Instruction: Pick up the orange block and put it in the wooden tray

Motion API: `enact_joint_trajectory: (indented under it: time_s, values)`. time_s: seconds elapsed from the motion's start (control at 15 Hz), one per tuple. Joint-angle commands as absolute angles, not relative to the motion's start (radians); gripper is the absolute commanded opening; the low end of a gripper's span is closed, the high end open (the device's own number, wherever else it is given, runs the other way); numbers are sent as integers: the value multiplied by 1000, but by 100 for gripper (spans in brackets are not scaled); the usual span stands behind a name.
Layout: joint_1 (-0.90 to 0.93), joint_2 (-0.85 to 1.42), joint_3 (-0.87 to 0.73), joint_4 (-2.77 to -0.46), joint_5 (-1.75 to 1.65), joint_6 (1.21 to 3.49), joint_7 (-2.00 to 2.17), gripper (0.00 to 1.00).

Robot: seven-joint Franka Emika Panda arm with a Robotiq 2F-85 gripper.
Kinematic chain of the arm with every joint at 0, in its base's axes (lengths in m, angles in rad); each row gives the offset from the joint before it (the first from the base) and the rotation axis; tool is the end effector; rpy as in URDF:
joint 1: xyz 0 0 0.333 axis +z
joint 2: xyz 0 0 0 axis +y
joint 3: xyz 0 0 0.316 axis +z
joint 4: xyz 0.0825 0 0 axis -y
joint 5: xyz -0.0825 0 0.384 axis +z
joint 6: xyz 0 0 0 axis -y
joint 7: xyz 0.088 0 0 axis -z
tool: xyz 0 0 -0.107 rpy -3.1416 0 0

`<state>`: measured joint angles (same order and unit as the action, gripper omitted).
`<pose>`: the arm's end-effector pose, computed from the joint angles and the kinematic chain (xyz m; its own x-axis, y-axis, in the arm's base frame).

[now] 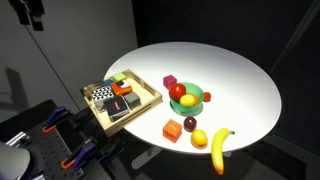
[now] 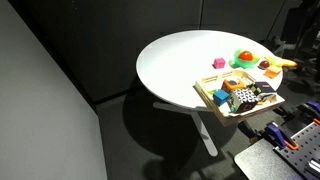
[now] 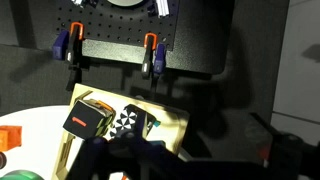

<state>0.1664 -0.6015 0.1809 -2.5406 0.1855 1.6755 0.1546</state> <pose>0.3098 0.1328 0.4493 0.9562 0.1030 -0.2739 0.0989 -0.9947 -0.0288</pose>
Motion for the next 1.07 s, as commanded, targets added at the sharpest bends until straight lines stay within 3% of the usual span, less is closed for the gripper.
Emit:
enact_joint_trajectory:
  time_s: [0.0,1.0]
  values:
    - [163,-602,183,-2538,186,1672,153,100]
    - [54,-501,146,-2492,128,1813,186,100]
